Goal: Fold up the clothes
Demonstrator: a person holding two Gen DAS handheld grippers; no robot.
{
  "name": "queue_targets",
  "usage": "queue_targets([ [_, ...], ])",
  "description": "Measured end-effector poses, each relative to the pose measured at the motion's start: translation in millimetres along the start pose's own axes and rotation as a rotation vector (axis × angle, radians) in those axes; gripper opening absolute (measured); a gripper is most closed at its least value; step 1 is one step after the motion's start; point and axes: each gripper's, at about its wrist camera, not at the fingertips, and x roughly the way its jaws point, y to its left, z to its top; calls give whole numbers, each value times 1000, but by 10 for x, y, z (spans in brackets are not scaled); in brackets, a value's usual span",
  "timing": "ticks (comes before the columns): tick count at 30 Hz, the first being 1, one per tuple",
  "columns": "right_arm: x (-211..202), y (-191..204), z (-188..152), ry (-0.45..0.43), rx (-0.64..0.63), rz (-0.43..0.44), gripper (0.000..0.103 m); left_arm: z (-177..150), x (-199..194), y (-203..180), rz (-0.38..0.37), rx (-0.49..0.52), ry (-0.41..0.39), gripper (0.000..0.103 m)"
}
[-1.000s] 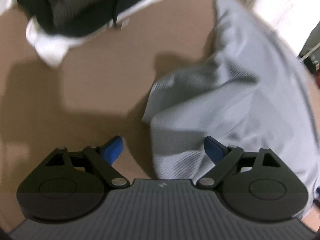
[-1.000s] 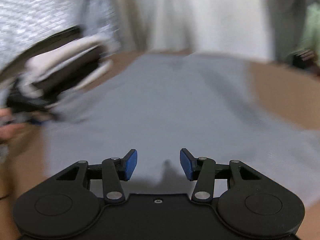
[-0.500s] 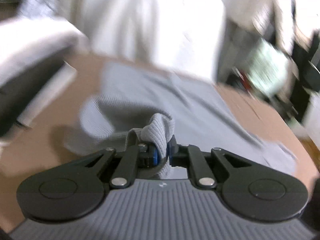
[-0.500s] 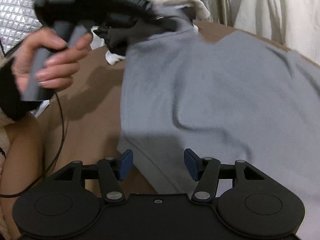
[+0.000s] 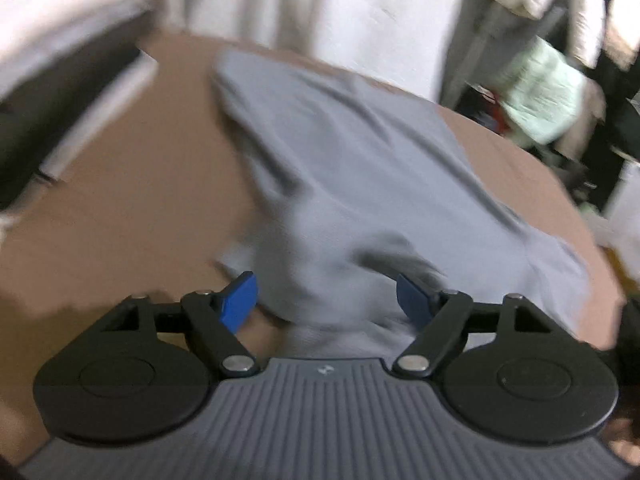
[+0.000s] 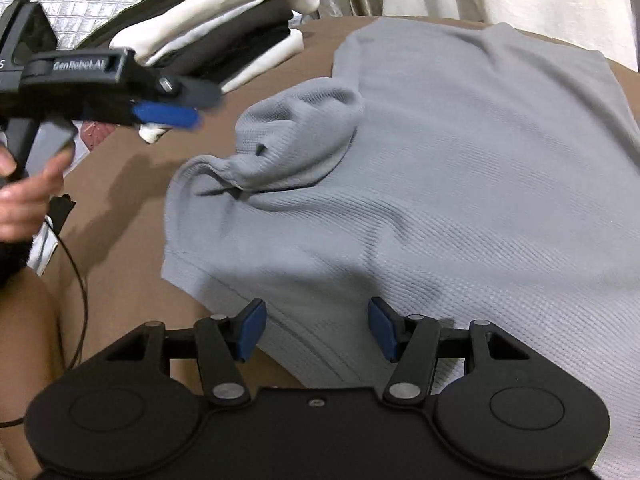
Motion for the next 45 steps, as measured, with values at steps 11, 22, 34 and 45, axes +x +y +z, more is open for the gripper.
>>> queue_targets([
  [11, -25, -57, -76, -26, -51, 14, 73, 15, 728, 531, -114, -313, 189, 81],
  [22, -86, -230, -128, -52, 0, 82, 74, 236, -277, 1147, 351, -356, -161, 6],
  [34, -394, -329, -262, -44, 77, 45, 74, -251, -279, 1575, 444, -594, 43, 69],
  [45, -973, -728, -987, -106, 335, -4, 74, -718, -137, 744, 150, -449, 271, 78],
])
